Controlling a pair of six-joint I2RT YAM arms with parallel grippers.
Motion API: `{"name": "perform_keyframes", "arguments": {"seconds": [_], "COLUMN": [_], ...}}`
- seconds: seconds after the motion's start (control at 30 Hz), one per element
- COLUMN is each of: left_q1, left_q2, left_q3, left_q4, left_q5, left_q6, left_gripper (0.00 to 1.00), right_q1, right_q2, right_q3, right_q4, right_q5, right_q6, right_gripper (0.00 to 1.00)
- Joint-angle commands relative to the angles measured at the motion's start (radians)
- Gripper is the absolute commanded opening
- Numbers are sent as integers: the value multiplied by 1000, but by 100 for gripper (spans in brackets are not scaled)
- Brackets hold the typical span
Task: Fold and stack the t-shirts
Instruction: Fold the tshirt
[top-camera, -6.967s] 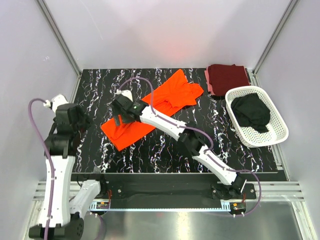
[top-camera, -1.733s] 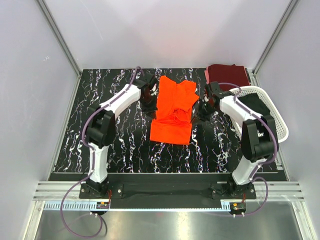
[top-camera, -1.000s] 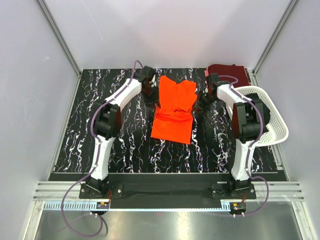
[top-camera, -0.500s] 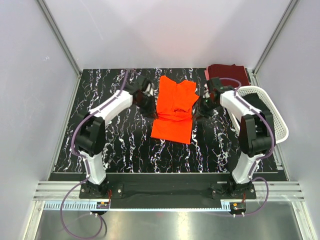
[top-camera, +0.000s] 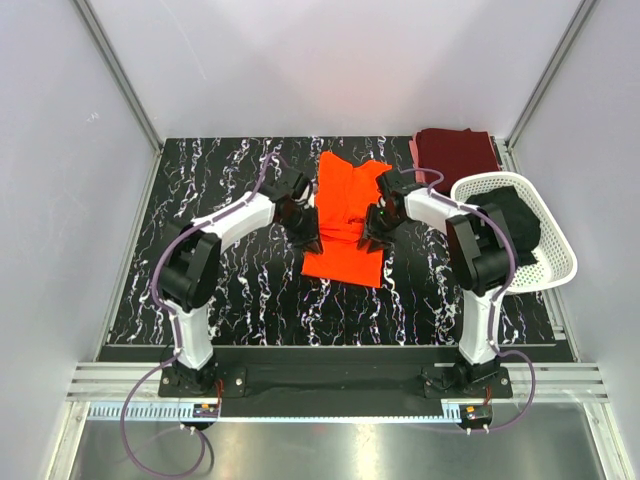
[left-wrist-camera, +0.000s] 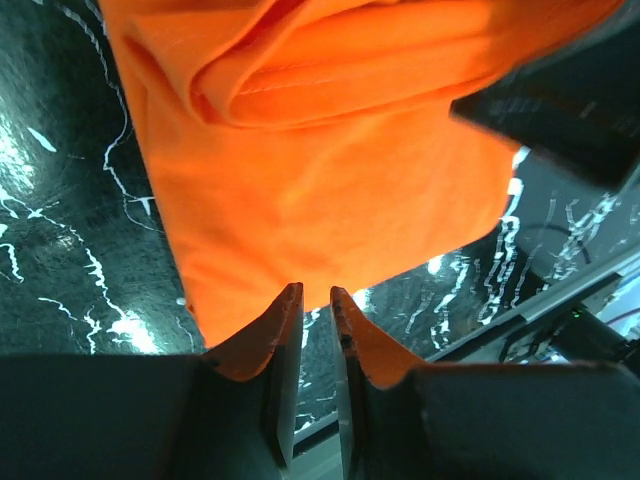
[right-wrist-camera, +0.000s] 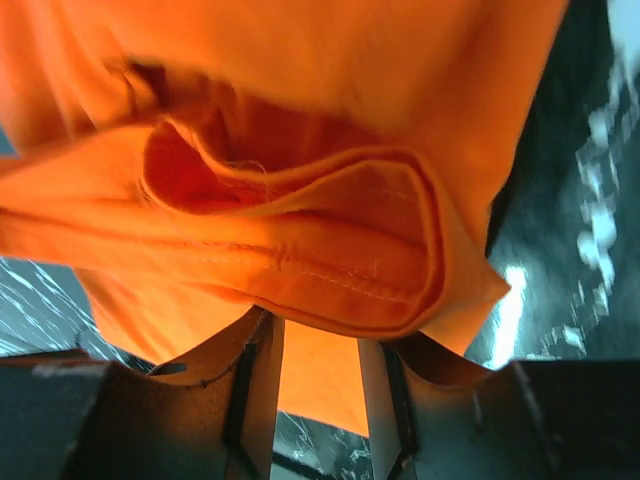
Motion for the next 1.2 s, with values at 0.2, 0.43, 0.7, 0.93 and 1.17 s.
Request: {"name": "perform_keyframes", "arguments": {"seconds": [0.2, 0.43, 0.7, 0.93, 1.17], "left_q1": [-1, -3, 2, 34, 45], "left_q2": [36, 64, 8, -67, -51], "left_q3": [-88, -81, 57, 45, -44], "left_q4": [58, 43, -77, -104, -23], "left_q5": [1, -2, -60, -65, 29], "left_q6": [13, 34, 111, 200, 152], "left_gripper": [20, 20, 34, 48, 46], "right_q1": [-12, -70, -83, -86, -158], "right_q2": [137, 277, 235, -134, -212], "right_q3": [274, 591, 744, 171, -12], "right_q4": [-44, -164, -345, -228, -72], "right_q5": [171, 245, 182, 203, 59], "right_q6": [21, 33, -149, -263, -128], "right_gripper": [42, 45, 52, 73, 66]}}
